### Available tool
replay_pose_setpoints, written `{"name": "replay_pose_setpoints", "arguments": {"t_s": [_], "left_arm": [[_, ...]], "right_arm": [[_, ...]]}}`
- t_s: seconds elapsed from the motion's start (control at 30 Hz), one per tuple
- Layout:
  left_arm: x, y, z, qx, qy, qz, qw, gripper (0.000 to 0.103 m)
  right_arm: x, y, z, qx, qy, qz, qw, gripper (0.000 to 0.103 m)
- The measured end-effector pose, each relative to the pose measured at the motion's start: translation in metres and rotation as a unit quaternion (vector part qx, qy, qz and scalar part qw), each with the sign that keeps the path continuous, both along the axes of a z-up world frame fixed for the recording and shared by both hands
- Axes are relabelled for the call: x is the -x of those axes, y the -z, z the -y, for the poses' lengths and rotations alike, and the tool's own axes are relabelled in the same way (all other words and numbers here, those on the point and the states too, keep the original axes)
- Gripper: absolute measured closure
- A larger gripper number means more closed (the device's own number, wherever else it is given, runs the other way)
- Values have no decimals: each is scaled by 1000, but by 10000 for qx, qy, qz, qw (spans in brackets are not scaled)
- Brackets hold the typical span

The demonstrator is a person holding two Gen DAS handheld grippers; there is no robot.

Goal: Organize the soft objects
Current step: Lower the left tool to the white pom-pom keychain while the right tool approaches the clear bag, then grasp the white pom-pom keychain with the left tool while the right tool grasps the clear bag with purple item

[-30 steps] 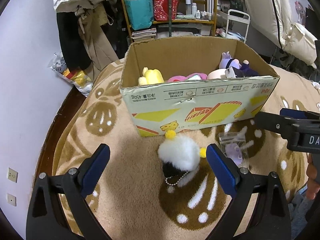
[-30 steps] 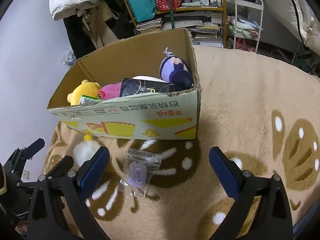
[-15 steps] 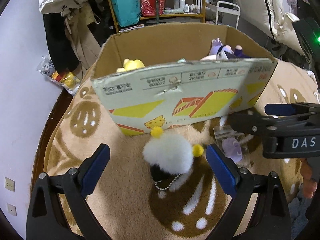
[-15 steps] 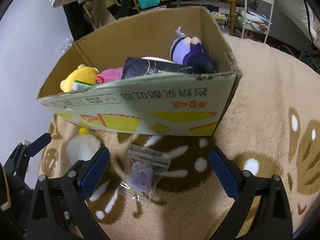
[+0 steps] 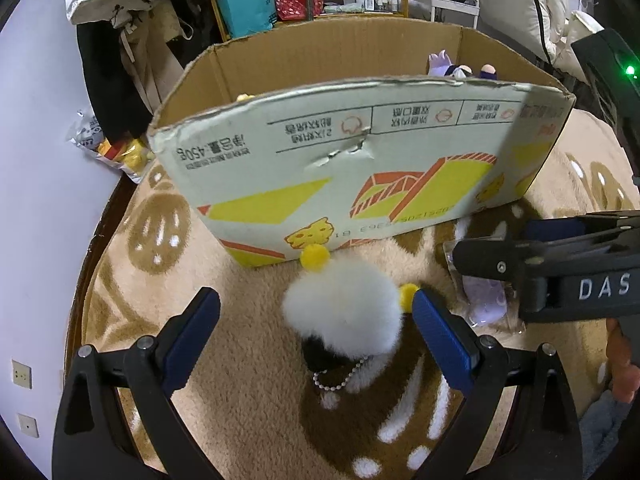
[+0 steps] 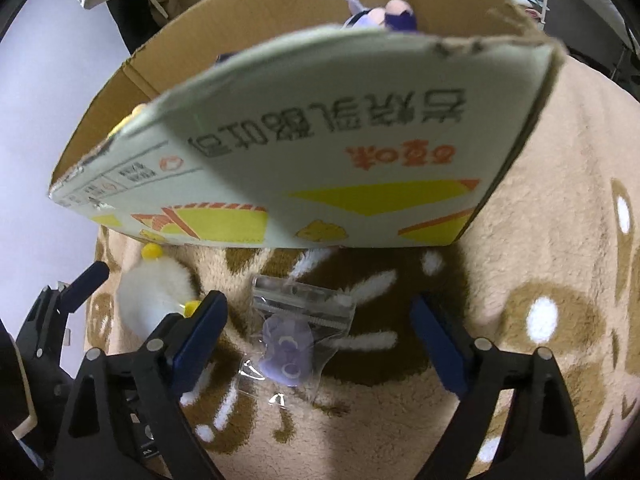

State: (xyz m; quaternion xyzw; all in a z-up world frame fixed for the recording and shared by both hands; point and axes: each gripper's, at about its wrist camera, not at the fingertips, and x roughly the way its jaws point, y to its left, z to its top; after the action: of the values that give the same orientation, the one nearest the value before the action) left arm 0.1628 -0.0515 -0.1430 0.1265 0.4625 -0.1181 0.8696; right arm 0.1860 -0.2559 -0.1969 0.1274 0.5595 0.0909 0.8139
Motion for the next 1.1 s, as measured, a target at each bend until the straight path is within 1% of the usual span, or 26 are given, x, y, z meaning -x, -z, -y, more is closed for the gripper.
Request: {"name": "replay_pose_setpoints", "arguments": {"t_s": [0.23, 0.43, 0.5, 0.6, 0.7, 0.77, 0.9, 0.97, 1.03, 1.07, 1.1], "left_arm": [[-5, 11, -2, -66, -38, -82, 9999, 7], [-6, 12, -3, 10, -73, -116, 9999, 7], [-7, 12, -4, -29, -58, -124, 9999, 7], [-6, 16, -5, -127, -28, -147, 9998, 7], [-7, 18, -3, -174, -7, -184, 9997, 7], [-6, 19, -2, -161, 10, -183, 9997, 7], [-5, 19, 1, -87, 35, -194, 9998, 8], [-6, 18, 0, -53, -5, -160, 9999, 12], [-9, 17, -4, 34, -49, -149, 9999, 21], [-10, 17, -6, 93, -72, -176, 9998, 24], [-12, 18, -8, 158, -93, -220, 9996, 30]], "right_arm": [[-5, 7, -6, 106, -15, -104, 9999, 9], [-6, 11, -22, 423, -105, -68, 9990, 9], [-5, 12, -25, 546, -163, -60, 9984, 9], [-6, 12, -33, 833, -197, -103, 9963, 12], [-6, 12, -40, 923, -233, -118, 9954, 12], [-3, 13, -47, 901, -199, -154, 9956, 14], [-3, 11, -44, 981, -95, -175, 9950, 23], [-1, 8, -34, 1061, -166, -166, 9941, 26], [-2, 8, -32, 1077, -180, -170, 9939, 29], [-2, 7, -31, 1064, -172, -173, 9940, 30], [-1, 7, -31, 1056, -164, -173, 9941, 32]]}}
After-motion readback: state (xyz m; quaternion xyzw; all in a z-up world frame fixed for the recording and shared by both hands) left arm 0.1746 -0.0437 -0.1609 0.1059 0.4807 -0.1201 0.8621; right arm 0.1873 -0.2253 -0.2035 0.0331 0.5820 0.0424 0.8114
